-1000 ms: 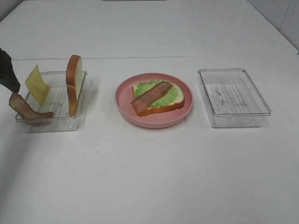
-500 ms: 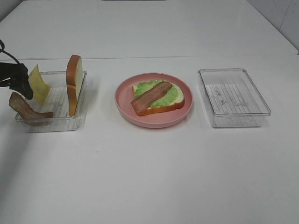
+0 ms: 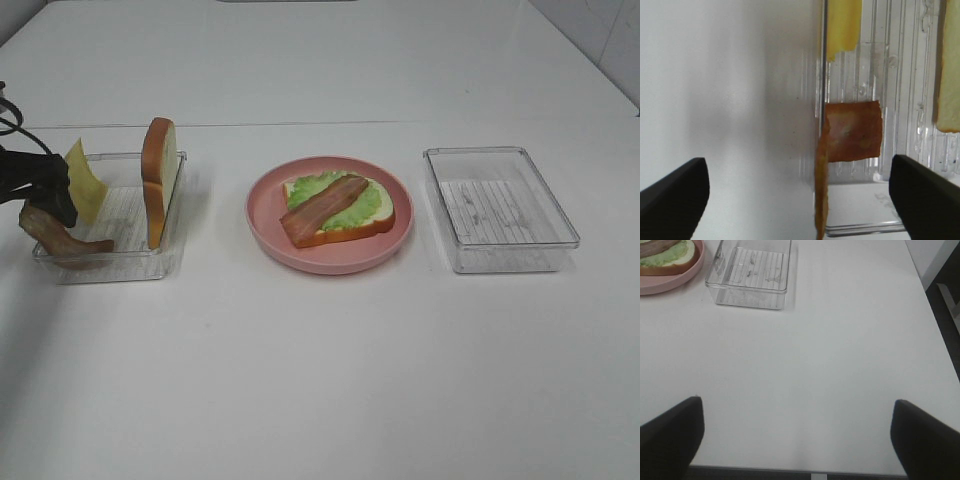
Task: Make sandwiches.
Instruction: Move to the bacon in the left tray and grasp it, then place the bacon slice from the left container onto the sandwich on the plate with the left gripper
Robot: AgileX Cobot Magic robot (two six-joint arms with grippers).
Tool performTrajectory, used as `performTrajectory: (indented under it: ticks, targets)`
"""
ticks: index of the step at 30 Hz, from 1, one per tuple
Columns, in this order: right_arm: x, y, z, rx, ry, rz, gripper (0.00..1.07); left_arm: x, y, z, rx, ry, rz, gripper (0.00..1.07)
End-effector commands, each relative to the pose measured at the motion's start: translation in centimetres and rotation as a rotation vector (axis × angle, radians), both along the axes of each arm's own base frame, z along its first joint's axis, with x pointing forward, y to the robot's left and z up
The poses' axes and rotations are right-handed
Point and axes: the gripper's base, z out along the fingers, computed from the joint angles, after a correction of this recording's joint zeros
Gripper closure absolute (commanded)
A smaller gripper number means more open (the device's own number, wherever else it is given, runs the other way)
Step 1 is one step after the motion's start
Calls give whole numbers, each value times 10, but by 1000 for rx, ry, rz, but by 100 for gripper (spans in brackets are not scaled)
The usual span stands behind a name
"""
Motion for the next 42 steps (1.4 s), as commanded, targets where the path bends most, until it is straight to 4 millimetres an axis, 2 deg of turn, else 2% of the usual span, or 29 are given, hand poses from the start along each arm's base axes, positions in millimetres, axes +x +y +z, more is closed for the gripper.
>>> performTrajectory:
  ticks: [1, 7, 8, 9, 10, 12, 13, 14, 15, 16, 17, 18, 19, 20, 21, 22, 23, 28, 35, 37, 40, 42]
  targets:
    - [-4, 0, -1, -1, -38, 2, 9, 2, 0, -1, -8, -8, 6, 18]
    - [-4, 0, -1, -1, -38, 2, 9, 3, -2, -1, -26, -12, 21, 20]
    - [-4, 0, -1, -1, -38, 2, 9, 3, -2, -1, -30, -13, 25, 22]
    - [-4, 0, -1, -1, -38, 2, 9, 4, -2, -1, -38, -21, 35, 29]
    - [-4, 0, -1, -1, -38, 2, 9, 4, -2, -1, -38, -21, 35, 29]
    - [-4, 0, -1, -1, -38, 2, 9, 5, -2, -1, -40, -28, 41, 42]
    - [-4, 0, -1, -1, -38, 2, 9, 5, -2, -1, -40, -28, 41, 42]
    - [-4, 0, -1, -1, -38, 2, 9, 6, -2, 0, -42, -40, 47, 52]
    - [-4, 0, -1, -1, -38, 2, 9, 6, -2, 0, -46, -45, 55, 57]
    - [-4, 0, -1, -1, -38, 2, 9, 6, -2, 0, -46, -45, 55, 57]
    - [-4, 0, -1, -1, -38, 2, 9, 7, -2, 0, -56, -53, 77, 68]
    - [-4, 0, -1, -1, -38, 2, 9, 7, -2, 0, -56, -53, 77, 68]
    - [-4, 0, -1, -1, -38, 2, 9, 8, -2, 0, -61, -55, 85, 74]
    - [-4, 0, -1, -1, -38, 2, 9, 8, -3, 0, -67, -56, 93, 87]
    - [-4, 0, -1, -1, -38, 2, 9, 8, -3, 0, -67, -56, 93, 87]
    - [-4, 0, -1, -1, -38, 2, 9, 8, -4, -1, -67, -56, 88, 97]
    - [-4, 0, -1, -1, -38, 2, 9, 8, -5, -1, -66, -56, 85, 100]
    - [-4, 0, -1, -1, -38, 2, 9, 9, -5, 0, -70, -64, 92, 107]
    - [-4, 0, -1, -1, -38, 2, 9, 7, -7, 2, -98, -47, 103, 107]
    - [-4, 0, -1, -1, -38, 2, 9, 6, -9, 11, -123, -65, 118, 107]
    - [-4, 0, -1, -1, -38, 2, 9, 5, -9, 15, -130, -69, 120, 107]
    - [-4, 0, -1, -1, -38, 2, 9, 2, -11, 29, -151, -91, 126, 107]
